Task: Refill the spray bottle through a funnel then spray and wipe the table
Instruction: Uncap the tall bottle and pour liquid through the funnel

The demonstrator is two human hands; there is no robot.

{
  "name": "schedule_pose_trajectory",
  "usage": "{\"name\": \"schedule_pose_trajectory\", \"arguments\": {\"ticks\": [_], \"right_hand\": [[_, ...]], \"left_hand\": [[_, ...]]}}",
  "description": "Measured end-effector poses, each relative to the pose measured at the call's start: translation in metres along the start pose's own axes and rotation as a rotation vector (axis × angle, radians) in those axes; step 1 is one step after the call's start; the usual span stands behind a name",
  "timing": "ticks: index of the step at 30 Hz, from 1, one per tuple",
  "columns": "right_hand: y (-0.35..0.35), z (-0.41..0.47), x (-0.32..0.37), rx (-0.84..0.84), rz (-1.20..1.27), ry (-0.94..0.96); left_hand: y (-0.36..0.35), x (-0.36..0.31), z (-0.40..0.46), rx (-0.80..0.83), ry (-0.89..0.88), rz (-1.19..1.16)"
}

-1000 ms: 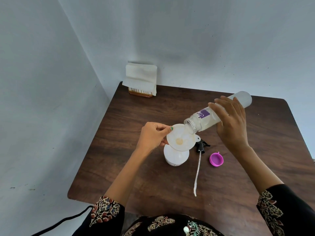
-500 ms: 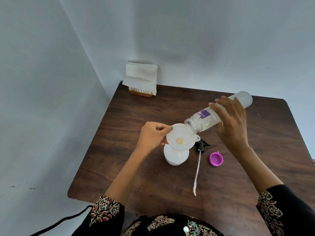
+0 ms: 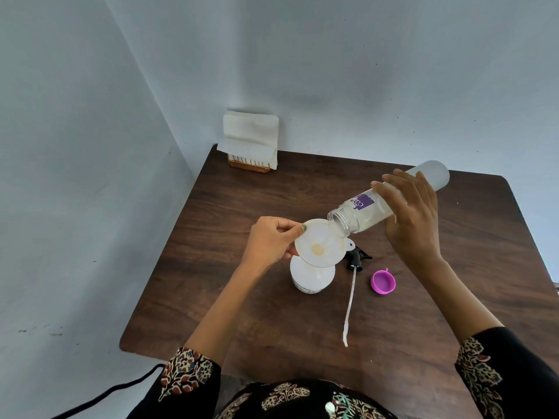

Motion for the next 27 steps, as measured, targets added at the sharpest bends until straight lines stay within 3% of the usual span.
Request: {"name": "schedule_pose_trajectory", "arguments": {"ticks": [27], "right_hand": [[-0.0024,-0.0008,-0.0026,0.016,-0.009,-0.01]], "left_hand": [[-0.0029,-0.0013,0.0018,0.029,-0.039,0.026]]}}
Point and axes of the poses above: each hand's wrist, its own z-axis towards the middle knuckle, its own y-axis out of the back of the hand, x = y × z, the point moved 6 cm from there along z, towards the middle knuckle, and after that the axes turned 1 degree about -y, right-handed, at the moved point
